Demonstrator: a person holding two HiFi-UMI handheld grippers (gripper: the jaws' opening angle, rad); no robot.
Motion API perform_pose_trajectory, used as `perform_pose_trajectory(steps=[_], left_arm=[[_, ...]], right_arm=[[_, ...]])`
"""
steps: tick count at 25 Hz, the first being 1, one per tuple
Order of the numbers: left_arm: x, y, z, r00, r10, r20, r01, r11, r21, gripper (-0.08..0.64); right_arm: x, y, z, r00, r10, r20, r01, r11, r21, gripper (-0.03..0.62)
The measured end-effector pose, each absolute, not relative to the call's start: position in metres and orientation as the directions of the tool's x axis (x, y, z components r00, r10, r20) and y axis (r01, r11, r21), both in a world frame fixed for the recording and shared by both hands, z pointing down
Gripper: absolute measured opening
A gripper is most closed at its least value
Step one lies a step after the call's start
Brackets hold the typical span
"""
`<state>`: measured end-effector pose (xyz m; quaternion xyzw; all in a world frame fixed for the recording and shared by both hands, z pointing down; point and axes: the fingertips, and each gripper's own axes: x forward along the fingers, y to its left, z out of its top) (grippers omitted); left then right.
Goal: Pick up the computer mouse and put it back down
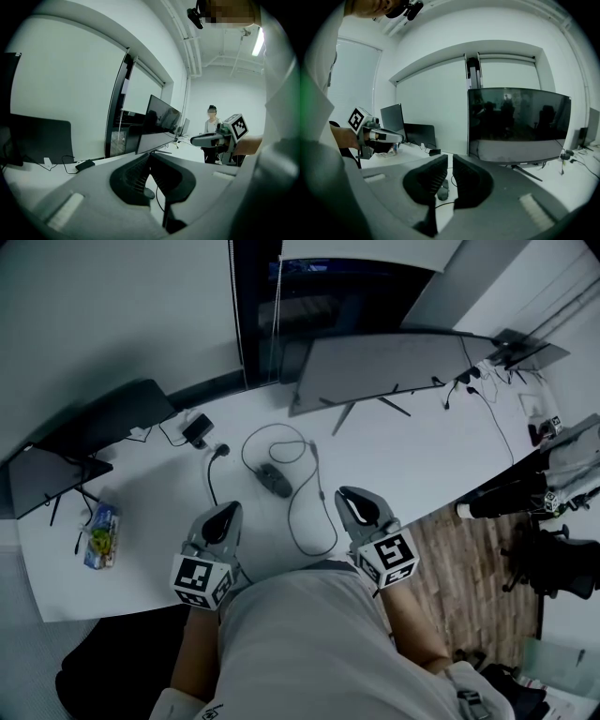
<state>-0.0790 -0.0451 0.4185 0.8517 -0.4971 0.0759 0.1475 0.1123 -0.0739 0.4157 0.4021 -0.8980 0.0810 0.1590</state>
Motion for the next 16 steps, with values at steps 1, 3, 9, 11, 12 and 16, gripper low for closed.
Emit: perform_pose_trajectory(steps=[1,3,9,11,12,16], left_arm=[[-0.0789,-0.0456,0.4187,0.496,-0.824,0.276,-0.868,-0.464,0.175,0.009],[-0.0784,-0.0463,0.4187,0.5,-0.822,0.273,-0.866,-0.468,0.175,0.009],[-0.0764,-0.0472,0.4178,0.511,-0.817,0.267,-0.859,-0.479,0.179,0.009],[-0.0766,-0.0471,0.4179,0.513,-0.816,0.267,-0.858,-0.481,0.179,0.009],[-0.0764,-0.0471,0.4178,0.514,-0.815,0.267,-0.858,-0.482,0.179,0.009],[-0.0749,-0.0472,0.4177,0.515,-0.815,0.266,-0.857,-0.483,0.18,0.009]], right_arm=[[0.1127,-0.0738,0.4163,-0.622,-0.698,0.355,-0.751,0.66,-0.019,0.034],[0.1134,-0.0737,0.4167,-0.615,-0.701,0.361,-0.756,0.654,-0.02,0.034],[0.1136,-0.0731,0.4146,-0.608,-0.709,0.357,-0.76,0.649,-0.005,0.034],[0.1135,-0.073,0.4148,-0.605,-0.71,0.359,-0.762,0.648,-0.004,0.034],[0.1141,-0.0728,0.4154,-0.603,-0.711,0.362,-0.764,0.645,-0.005,0.034],[0.1181,-0.072,0.4191,-0.592,-0.713,0.375,-0.773,0.635,-0.013,0.034]])
